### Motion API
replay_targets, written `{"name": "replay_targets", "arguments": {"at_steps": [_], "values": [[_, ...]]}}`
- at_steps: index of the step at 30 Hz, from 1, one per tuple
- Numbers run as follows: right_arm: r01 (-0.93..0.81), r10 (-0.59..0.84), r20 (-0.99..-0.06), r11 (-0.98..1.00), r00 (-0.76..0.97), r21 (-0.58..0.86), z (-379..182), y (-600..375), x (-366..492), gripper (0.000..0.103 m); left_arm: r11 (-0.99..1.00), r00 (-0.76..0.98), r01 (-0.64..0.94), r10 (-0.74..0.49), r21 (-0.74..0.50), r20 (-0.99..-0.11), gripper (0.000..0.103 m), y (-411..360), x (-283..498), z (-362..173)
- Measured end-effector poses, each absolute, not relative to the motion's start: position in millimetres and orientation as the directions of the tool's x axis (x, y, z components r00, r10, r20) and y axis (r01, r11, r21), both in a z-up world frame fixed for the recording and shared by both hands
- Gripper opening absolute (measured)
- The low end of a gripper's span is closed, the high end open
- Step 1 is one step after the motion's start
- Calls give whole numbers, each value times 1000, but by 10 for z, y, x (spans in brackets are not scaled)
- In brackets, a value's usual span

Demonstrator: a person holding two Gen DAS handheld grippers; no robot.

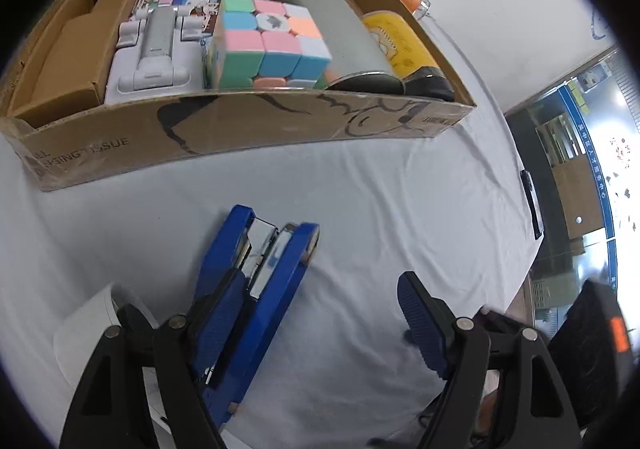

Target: Organize rigid objects

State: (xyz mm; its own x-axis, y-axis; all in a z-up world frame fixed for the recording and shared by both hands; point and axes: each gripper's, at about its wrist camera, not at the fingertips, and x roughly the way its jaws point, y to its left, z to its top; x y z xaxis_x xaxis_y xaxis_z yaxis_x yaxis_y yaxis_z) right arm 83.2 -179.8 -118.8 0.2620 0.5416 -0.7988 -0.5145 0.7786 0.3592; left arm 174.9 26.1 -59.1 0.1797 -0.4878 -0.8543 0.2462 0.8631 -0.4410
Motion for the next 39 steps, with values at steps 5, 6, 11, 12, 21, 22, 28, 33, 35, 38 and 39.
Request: {"name": "replay_targets", "arguments": {"at_steps": [5,6,11,12,21,22,28,33,35,38,39], "values": [[-455,562,-782,790,269,411,-1309,-1734,805,73,843,154,188,-533,-505,-832,77,302,1721,-629],[-447,565,-779,791,271,418,-1321,-1739,818,73,836,153,163,-546,-524,-824,77,323,1715,-638],[-396,603,-745,782,286,482,-1369,-1828,938,73,764,111,126,-645,-633,-756,77,138,1592,-669],[-383,607,-739,782,292,492,-1376,-1846,954,73,748,93,131,-662,-650,-743,76,68,1567,-681],[-355,612,-723,785,320,508,-1421,-1762,1047,74,876,259,133,-482,-464,-837,74,337,1527,-467],[-355,595,-736,797,323,488,-1429,-1687,1053,73,873,223,122,-488,-472,-844,74,333,1551,-555],[-300,514,-770,855,379,423,-1504,-1557,1033,72,832,91,208,-540,-515,-837,73,70,1544,-783],[-307,433,-797,895,421,324,-1493,-1524,1037,64,789,59,175,-605,-589,-794,73,180,1469,-877],[-301,402,-805,908,437,290,-1508,-1651,1089,54,765,49,169,-637,-622,-770,72,120,1425,-892],[-315,393,-819,908,418,274,-1505,-1914,1186,61,696,45,144,-714,-703,-698,72,34,1373,-934],[-327,389,-825,907,410,265,-1483,-1997,1192,61,673,58,140,-738,-727,-672,72,-23,1361,-956]]}}
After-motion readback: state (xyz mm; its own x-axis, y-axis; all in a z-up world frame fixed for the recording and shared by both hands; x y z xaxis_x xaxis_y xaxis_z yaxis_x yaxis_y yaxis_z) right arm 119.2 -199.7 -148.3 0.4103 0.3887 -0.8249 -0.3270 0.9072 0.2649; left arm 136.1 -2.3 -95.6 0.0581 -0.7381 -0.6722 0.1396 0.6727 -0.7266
